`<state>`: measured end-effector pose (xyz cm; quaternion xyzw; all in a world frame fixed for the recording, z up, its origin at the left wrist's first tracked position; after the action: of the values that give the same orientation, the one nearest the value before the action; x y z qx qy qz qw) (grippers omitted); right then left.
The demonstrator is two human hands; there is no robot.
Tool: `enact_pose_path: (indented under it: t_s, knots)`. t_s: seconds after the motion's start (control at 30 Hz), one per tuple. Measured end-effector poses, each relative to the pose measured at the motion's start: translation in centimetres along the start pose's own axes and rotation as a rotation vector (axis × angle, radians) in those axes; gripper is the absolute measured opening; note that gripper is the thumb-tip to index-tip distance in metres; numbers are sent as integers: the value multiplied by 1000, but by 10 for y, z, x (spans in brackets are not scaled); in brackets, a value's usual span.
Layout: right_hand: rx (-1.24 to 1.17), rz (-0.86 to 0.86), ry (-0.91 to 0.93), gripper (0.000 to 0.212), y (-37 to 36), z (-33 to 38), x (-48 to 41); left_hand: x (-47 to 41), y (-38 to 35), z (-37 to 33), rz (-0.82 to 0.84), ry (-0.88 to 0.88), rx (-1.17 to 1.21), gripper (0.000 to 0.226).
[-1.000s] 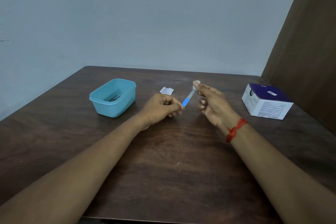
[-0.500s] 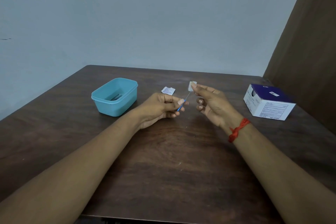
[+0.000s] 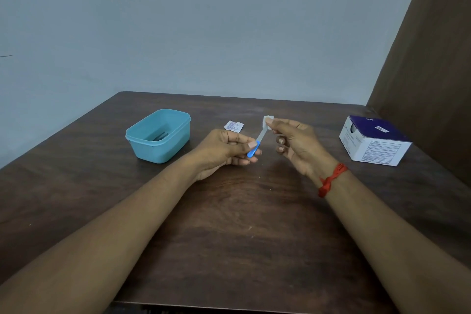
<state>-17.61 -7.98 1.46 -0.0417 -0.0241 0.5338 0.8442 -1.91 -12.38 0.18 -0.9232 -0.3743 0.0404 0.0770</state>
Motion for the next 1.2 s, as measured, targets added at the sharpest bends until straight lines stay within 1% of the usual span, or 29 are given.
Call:
enact_pose_path:
  t_s: [0.13, 0.27, 0.33, 0.4, 0.5, 0.6, 0.7, 0.9, 0.97, 1.1, 1.2]
  knots:
    - [-14, 40, 12, 13, -3, 1, 1, -1, 3, -2, -36, -34, 17, 18]
    - [-14, 68, 21, 22, -6, 2, 2, 0, 4, -3, -46, -38, 30, 23]
    - [-5, 26, 27, 21, -1, 3, 1, 0, 3, -3, -42, -33, 30, 21]
    - [23, -53, 40, 15, 9, 5, 0, 1, 2, -3, -37, -28, 30, 19]
    - [109, -158, 80, 11, 23, 10, -2, 2, 1, -4, -38, -26, 26, 19]
    - [199, -184, 136, 11, 25, 14, 0, 3, 5, -6, -87, -43, 71, 21]
    - [275, -128, 201, 15, 10, 16, 4, 4, 11, -10, -136, -86, 111, 18]
    - [309, 43, 185, 13, -16, 6, 9, 5, 12, -13, -189, -120, 42, 13]
    - [313, 61, 183, 11, -16, 8, 9, 5, 12, -14, -205, -129, 26, 13]
    - [333, 93, 176, 8, -16, 6, 8, 7, 17, -17, -260, -164, 34, 21]
    - [372, 111, 196, 7, -19, 5, 8, 7, 18, -17, -263, -161, 26, 17]
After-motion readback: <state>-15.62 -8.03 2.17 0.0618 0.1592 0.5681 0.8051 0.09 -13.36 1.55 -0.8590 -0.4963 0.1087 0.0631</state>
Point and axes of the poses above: each hand's wrist, its own x-axis away from the middle knuckle, its own y-axis out of the back of the hand, z = x × y, the point moved 10 cm from there along -x, towards the middle knuckle, and after that the axes turned 8 degrees about x, right-handed, at the moved point
